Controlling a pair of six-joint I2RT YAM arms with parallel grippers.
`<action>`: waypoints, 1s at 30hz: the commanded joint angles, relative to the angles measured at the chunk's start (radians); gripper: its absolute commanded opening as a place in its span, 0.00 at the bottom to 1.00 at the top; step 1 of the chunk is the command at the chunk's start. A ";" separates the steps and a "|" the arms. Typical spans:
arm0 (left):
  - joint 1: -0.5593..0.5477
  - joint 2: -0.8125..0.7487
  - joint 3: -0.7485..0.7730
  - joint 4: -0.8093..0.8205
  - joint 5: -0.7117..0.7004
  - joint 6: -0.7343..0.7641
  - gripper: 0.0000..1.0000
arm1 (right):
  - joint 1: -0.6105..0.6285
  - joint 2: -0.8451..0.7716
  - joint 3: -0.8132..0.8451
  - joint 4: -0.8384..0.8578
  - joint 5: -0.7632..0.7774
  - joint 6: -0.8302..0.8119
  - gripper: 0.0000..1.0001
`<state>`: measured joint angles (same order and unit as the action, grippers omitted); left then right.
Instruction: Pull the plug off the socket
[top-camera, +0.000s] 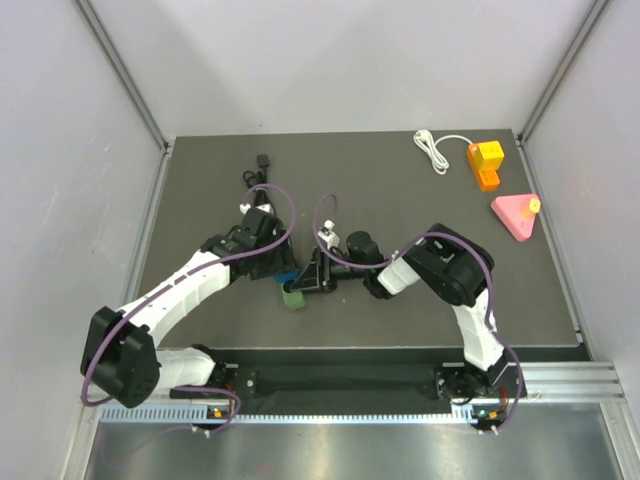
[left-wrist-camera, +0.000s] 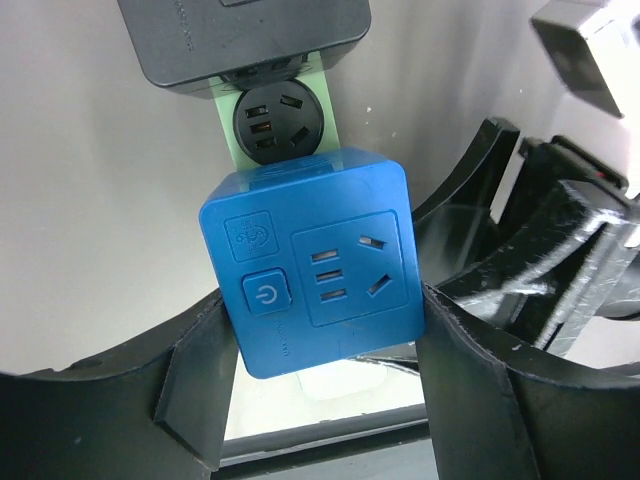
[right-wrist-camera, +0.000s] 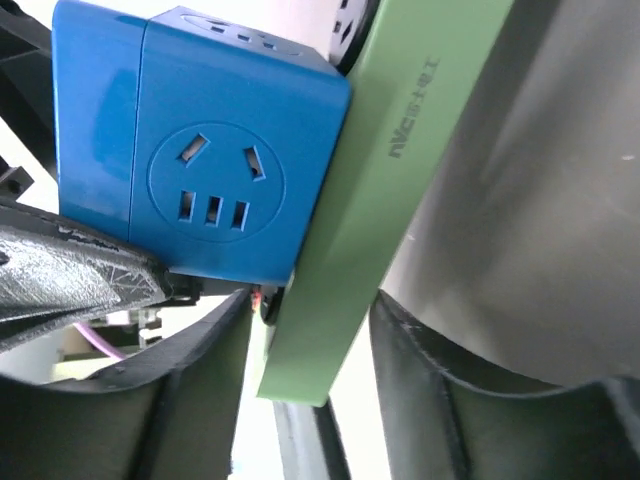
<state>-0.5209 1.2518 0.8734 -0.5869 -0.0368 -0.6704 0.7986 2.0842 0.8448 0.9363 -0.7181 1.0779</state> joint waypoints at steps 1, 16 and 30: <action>-0.004 -0.055 0.021 0.081 0.032 -0.011 0.00 | 0.022 0.033 0.000 0.170 -0.027 0.083 0.47; -0.004 -0.091 0.019 0.093 0.095 -0.001 0.00 | 0.024 0.048 -0.047 -0.024 0.072 0.030 0.00; -0.002 -0.127 0.024 0.133 0.072 -0.015 0.00 | 0.021 0.037 -0.020 -0.303 0.195 -0.061 0.00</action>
<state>-0.5190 1.2251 0.8410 -0.6067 0.0067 -0.6483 0.8162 2.0823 0.8410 0.8268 -0.6659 1.0878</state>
